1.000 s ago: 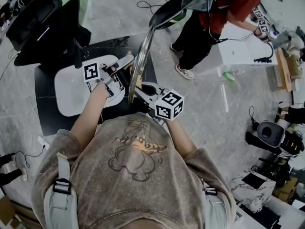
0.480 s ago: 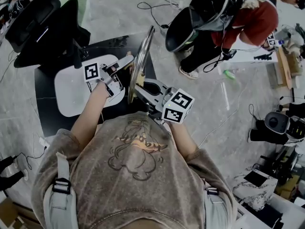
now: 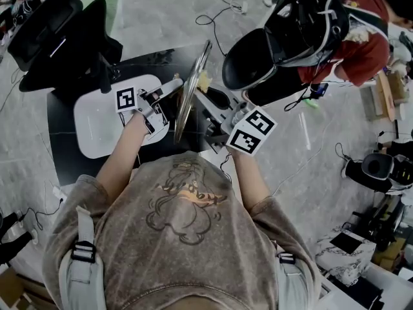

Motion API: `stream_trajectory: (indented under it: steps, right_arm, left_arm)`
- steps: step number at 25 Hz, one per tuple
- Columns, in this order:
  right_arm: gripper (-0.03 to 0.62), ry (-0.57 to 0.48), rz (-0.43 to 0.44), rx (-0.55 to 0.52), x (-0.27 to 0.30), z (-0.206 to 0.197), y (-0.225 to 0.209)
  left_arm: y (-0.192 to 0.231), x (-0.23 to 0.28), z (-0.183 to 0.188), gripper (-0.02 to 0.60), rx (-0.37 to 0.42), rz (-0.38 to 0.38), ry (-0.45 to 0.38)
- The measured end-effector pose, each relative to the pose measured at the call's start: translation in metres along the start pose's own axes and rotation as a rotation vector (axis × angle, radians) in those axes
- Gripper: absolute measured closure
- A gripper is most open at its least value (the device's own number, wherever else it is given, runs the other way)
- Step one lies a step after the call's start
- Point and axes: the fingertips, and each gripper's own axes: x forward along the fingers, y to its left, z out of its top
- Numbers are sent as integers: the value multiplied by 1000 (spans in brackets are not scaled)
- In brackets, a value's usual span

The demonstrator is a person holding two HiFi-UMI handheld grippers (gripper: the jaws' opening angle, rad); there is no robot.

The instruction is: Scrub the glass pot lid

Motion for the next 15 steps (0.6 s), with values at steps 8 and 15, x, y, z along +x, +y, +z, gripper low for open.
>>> stream_trajectory:
  steps: [8,15]
  right_arm:
    - [553,-16,-80,-55,13,17,-30]
    - [553,-39,-152,-52,15,21,-61]
  left_arm:
    - [3,-1,0,402,-35,-20,5]
    - [0,1,-4,402,-41,-33,11]
